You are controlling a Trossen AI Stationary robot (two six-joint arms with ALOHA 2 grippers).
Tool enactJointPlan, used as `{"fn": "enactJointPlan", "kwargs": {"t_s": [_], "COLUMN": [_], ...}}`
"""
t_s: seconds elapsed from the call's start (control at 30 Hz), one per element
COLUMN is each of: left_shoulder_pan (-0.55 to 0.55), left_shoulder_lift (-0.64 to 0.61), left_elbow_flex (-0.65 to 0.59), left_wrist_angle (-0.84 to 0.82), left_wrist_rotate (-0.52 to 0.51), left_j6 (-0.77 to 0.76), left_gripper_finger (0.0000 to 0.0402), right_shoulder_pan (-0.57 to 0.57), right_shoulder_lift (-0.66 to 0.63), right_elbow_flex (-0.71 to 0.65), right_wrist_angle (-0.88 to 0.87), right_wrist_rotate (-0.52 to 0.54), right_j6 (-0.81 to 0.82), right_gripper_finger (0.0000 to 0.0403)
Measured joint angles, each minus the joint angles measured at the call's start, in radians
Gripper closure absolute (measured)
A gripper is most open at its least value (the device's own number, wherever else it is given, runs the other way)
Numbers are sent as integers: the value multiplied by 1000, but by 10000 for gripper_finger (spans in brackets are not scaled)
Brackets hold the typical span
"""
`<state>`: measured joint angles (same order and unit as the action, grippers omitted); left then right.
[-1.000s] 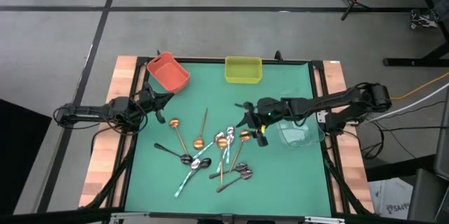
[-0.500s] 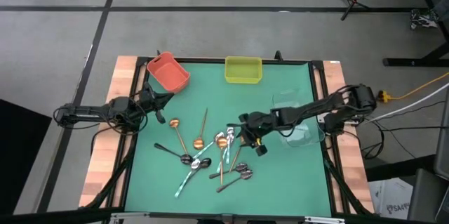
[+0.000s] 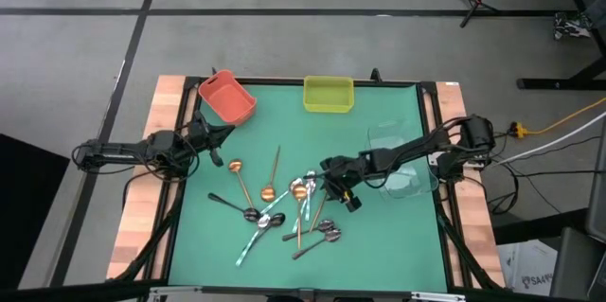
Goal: Sort silverware by color (type)
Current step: Put the gold spoon into the yellow bin
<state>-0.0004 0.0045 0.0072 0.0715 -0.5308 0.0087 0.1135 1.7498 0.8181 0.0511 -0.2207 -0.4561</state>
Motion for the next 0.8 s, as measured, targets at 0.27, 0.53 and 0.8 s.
{"fn": "enactJointPlan", "kwargs": {"t_s": [0.27, 0.53, 0.8], "left_shoulder_pan": [0, 0, 0], "left_shoulder_lift": [0, 0, 0], "left_elbow_flex": [0, 0, 0], "left_wrist_angle": [0, 0, 0], "left_wrist_rotate": [0, 0, 0], "left_j6": [0, 1, 1], "left_gripper_finger": [401, 401, 401], "right_shoulder_pan": [0, -1, -3], "right_shoulder_lift": [1, 46, 60], "right_elbow_flex": [0, 3, 3], "right_wrist_angle": [-11, -14, -7], "right_wrist_rotate": [1, -22, -34], "right_j6": [-31, -29, -28], "right_gripper_finger": [224, 224, 224]}}
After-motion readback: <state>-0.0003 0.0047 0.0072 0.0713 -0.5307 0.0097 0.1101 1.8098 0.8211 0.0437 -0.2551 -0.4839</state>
